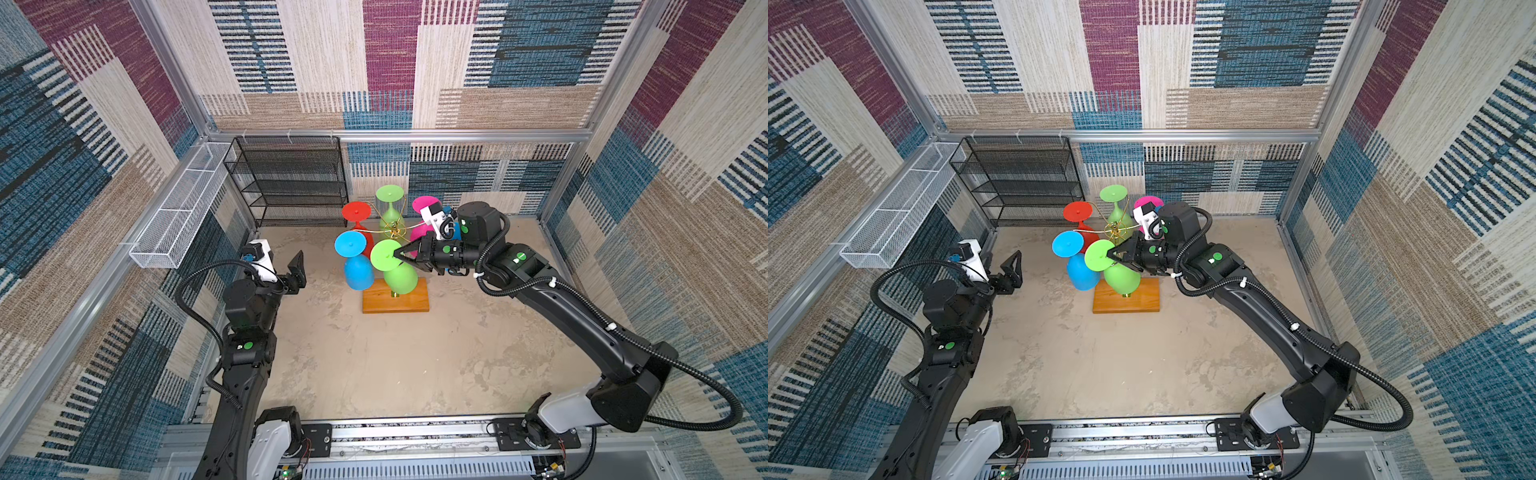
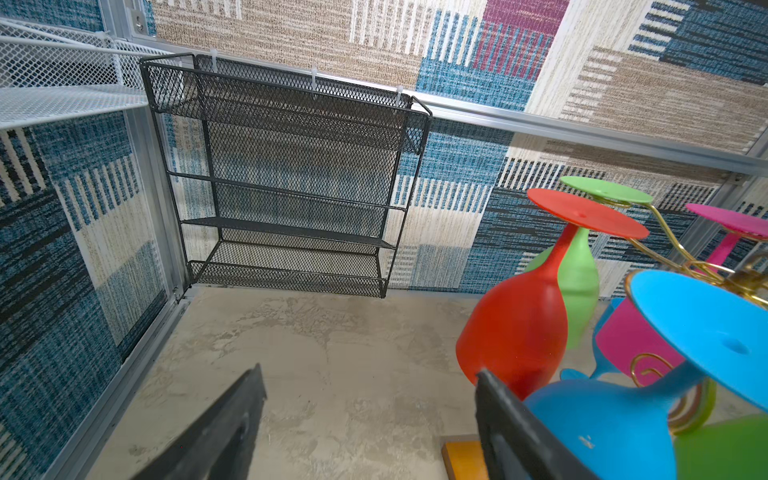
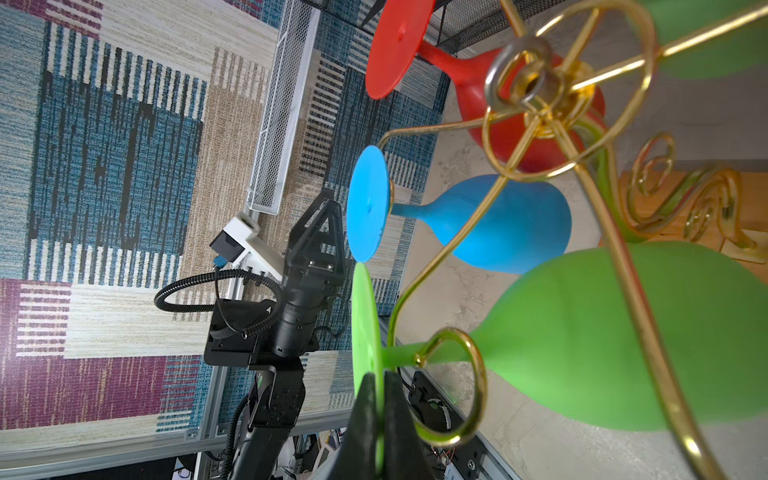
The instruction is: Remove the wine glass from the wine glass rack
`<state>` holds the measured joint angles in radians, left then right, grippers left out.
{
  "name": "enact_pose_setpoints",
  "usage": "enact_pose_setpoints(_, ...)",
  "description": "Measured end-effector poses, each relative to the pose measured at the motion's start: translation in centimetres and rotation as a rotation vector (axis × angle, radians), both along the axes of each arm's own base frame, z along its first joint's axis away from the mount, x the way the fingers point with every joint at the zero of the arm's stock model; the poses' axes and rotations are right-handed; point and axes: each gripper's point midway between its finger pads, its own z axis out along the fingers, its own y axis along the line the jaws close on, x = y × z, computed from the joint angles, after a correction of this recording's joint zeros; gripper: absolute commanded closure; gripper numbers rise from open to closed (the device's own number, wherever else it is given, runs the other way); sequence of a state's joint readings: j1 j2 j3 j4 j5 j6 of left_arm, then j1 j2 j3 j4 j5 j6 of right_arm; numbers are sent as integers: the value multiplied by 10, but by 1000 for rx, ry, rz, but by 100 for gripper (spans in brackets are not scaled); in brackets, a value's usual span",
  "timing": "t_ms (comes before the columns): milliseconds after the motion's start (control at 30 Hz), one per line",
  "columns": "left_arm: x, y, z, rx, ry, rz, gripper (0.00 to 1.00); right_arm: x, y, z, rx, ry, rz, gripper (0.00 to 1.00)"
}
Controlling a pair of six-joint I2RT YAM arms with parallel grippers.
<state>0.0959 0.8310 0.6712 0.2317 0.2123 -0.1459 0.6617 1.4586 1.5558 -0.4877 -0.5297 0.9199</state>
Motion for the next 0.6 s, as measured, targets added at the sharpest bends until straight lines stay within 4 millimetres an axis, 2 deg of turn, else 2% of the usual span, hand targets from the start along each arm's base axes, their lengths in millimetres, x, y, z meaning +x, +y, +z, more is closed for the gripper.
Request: enact_pose_setpoints(600, 1, 0, -2, 0, 5, 0, 18, 7, -3, 0, 68, 26, -70, 100)
